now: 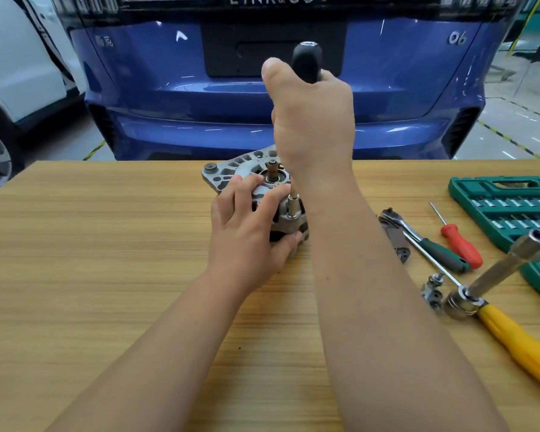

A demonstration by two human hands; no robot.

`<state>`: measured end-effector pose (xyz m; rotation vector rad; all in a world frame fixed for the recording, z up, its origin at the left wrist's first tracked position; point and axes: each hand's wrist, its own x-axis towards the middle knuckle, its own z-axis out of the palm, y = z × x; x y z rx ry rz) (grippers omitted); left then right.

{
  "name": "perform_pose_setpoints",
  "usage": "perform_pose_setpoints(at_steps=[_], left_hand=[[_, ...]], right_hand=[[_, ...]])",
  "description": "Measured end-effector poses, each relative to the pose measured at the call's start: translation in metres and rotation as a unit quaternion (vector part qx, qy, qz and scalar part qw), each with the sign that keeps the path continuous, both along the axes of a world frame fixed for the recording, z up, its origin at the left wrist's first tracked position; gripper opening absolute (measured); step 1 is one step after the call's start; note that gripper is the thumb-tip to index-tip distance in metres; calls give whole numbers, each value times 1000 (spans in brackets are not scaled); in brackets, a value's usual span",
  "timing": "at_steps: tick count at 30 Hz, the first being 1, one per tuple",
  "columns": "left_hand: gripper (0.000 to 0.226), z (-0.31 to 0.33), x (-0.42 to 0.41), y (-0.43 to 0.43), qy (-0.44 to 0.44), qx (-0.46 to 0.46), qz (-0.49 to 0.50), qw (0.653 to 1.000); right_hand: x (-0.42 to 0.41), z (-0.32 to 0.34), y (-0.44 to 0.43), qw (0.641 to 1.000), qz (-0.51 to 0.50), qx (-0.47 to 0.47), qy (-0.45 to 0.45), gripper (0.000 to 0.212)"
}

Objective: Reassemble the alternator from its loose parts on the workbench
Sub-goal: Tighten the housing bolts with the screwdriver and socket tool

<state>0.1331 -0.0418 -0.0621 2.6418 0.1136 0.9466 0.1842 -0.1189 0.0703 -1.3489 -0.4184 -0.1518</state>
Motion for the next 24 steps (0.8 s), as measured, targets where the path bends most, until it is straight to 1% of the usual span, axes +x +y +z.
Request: perform_pose_setpoints(at_steps=[1, 3, 4, 6, 7, 9, 11, 12, 13, 14, 16, 20, 24], left_hand=[[55, 1, -1, -1, 12, -1, 6, 1000], [63, 3, 0, -3, 45, 22, 22, 999], [65, 3, 0, -3, 50, 26, 25, 998], [56, 4, 0, -3, 33, -4, 14, 999], [56, 3, 1, -2, 25, -11, 7, 1000], [67, 2, 0, 3, 33, 1, -6, 999], [71, 5, 0, 12, 48, 13, -27, 998], [72, 8, 0, 17, 59, 14, -40, 997], [73, 10, 0, 22, 72, 16, -53, 996], [74, 12, 0, 26, 83, 18, -63, 994], [75, 13, 1, 30, 93, 18, -75, 993], [76, 9, 1, 27, 73, 7, -73, 995], [77, 8, 0, 25, 59, 7, -62, 996]], right_hand=[[-2, 0, 2, 999, -34, 2, -11, 46], [-4, 0, 6, 996, -79, 0, -28, 46], [-5, -1, 6, 996, -86, -5, -29, 46], [-3, -2, 3, 998, -59, -22, -25, 45], [-1, -2, -1, 999, -17, -35, -26, 44], [9, -1, -12, 988, 133, -71, -39, 36], [21, 1, -23, 944, 317, -87, -36, 24], [26, 3, -26, 917, 388, -86, -20, 19], [29, 5, -28, 898, 432, -82, 5, 18], [31, 5, -28, 888, 452, -77, 30, 20], [32, 2, -24, 891, 444, -77, 50, 26], [21, -5, -13, 932, 347, -99, -16, 38], [9, -7, -13, 957, 274, -82, -49, 40]])
